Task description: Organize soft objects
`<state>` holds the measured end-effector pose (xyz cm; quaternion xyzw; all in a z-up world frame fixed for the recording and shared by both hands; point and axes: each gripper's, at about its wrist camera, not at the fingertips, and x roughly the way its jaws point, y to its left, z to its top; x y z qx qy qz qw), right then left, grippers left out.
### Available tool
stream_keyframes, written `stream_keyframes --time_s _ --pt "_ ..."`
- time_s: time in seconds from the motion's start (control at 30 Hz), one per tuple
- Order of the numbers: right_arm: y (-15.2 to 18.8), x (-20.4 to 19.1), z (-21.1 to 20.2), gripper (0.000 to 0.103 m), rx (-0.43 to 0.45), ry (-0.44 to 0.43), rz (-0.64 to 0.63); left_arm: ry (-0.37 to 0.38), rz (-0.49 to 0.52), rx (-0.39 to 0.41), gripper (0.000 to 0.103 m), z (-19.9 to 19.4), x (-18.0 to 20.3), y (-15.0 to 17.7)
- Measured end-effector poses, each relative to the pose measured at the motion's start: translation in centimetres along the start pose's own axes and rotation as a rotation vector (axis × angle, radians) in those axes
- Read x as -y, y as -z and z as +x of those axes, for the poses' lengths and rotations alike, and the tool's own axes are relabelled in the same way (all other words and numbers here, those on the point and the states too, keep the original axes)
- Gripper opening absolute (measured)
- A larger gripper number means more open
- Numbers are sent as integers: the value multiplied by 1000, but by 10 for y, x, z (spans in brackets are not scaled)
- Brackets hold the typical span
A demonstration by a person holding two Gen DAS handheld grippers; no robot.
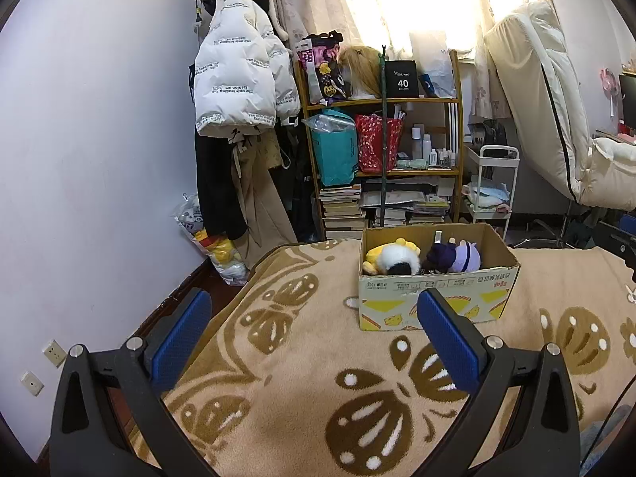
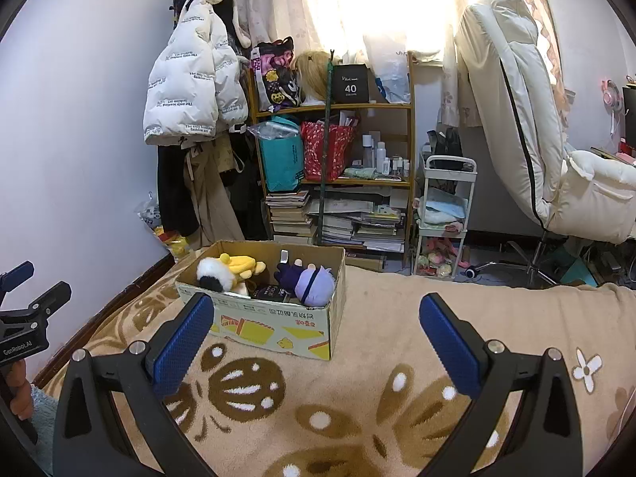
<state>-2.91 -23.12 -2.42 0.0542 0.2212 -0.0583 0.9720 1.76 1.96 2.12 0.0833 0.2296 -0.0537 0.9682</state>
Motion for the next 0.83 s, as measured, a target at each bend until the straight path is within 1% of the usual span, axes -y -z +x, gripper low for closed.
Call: stream_keyframes --time_s 0.23,0.33,0.83 --pt "0 1 0 103 -2 0 2 0 1 -1 102 1 0 1" --pt "2 2 1 103 -3 -1 2 13 4 -13 102 2 0 2" --pt "1 2 0 103 -4 0 1 -4 6 -11 102 2 -5 2"
